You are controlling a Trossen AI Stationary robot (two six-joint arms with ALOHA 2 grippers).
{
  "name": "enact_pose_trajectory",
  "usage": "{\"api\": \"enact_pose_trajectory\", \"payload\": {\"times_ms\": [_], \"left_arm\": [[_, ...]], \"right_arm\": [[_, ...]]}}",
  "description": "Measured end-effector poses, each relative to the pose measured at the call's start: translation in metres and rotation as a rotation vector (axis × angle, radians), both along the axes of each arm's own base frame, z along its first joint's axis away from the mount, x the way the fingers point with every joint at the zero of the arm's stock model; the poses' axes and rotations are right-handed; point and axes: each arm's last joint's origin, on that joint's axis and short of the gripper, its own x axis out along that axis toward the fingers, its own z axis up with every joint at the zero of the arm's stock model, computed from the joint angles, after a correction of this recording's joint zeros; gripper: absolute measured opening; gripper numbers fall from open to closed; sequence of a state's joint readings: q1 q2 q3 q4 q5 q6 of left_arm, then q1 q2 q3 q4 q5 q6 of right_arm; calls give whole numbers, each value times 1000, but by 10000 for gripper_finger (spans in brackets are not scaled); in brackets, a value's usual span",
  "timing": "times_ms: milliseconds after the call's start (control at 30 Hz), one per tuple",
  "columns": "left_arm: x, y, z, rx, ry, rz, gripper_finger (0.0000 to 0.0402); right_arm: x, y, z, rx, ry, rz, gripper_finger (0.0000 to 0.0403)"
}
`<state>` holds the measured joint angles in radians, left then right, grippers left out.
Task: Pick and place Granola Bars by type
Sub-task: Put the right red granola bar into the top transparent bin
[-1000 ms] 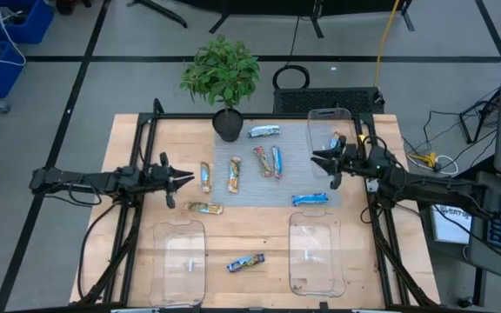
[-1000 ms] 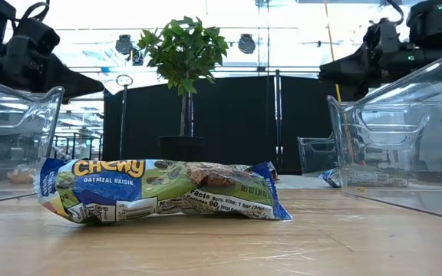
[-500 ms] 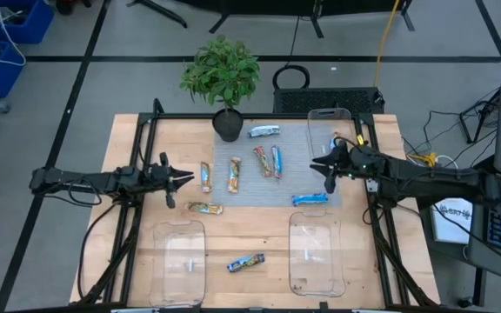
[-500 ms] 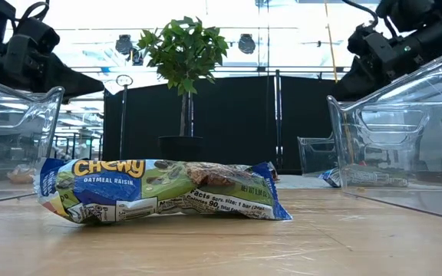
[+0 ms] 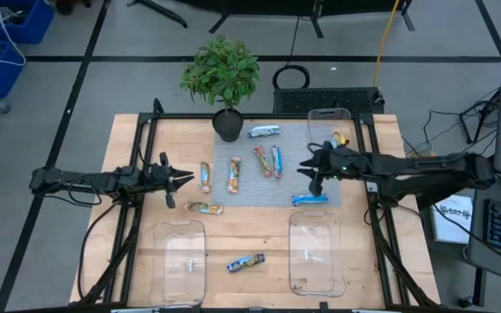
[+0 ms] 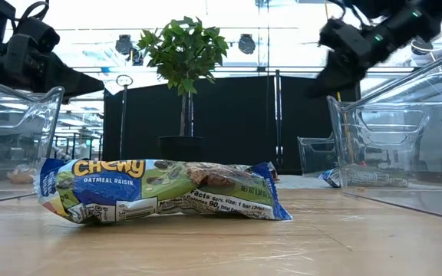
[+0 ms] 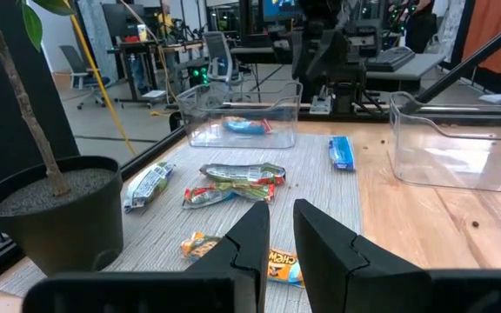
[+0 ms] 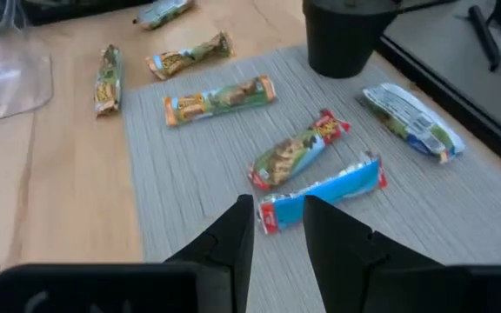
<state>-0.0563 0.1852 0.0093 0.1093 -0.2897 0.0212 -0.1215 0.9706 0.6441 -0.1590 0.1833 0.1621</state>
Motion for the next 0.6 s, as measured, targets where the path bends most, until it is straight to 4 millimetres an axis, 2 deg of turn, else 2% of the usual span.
{"api": "enact_pose_trajectory", "payload": {"times_ms": [167,333,433,600], "left_arm": [[0,0,0,0,0,0,63],[0,0,0,-1,-1,0,63],[0,0,0,-4,-1,0,63],[0,0,1,-27,-10,2,63]], "right_arm": [[22,-5,24,5,87,-9,93],[40,-17,39,111,159,-122,93],[52,-23,44,151,215,-170,93],[78,-29,41,109,321,-223,93]]}}
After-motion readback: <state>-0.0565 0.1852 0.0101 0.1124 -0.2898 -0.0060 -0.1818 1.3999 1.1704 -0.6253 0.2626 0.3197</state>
